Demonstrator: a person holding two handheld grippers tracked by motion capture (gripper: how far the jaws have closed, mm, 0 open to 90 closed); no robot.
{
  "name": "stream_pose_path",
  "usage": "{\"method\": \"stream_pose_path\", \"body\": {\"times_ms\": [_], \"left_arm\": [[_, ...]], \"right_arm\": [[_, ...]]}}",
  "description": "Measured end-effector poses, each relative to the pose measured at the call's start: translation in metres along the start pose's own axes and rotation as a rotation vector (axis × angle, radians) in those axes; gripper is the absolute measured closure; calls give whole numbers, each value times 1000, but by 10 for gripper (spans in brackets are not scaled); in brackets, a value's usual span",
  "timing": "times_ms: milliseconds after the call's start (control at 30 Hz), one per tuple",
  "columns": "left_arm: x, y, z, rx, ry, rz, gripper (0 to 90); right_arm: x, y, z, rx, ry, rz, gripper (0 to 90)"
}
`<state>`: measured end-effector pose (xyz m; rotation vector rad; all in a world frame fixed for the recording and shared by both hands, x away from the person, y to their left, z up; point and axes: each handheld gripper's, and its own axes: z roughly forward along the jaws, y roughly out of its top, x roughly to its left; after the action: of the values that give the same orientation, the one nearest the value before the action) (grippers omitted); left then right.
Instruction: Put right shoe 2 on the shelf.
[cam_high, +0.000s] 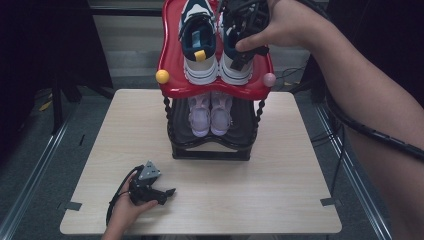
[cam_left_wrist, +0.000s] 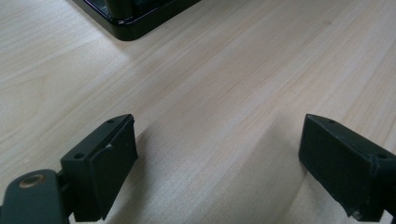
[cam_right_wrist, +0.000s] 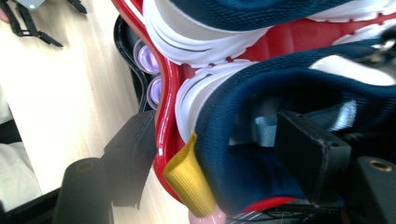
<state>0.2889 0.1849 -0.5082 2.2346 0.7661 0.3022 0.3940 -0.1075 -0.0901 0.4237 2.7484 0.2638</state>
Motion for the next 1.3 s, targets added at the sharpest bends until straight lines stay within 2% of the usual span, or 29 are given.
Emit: {"method": "stream_pose_path", "body": {"times_ms": [167,367,833,1133,1300], "left_arm": [[0,0,0,-1,0,0,110],[-1,0,0,-8,1,-8,110],[-1,0,0,-7,1,-9,109],[-1,0,0,-8,2,-9,111],[-1,0,0,-8,2,-9,110]], "right_arm": [[-1,0,-8,-4,18,24,232],[-1,-2,-13,18,48,34,176],[1,-17,-19,22,95,69,172],[2,-25,-22,8,115,76,179],[4,-31,-19,21,126,80,182]]}}
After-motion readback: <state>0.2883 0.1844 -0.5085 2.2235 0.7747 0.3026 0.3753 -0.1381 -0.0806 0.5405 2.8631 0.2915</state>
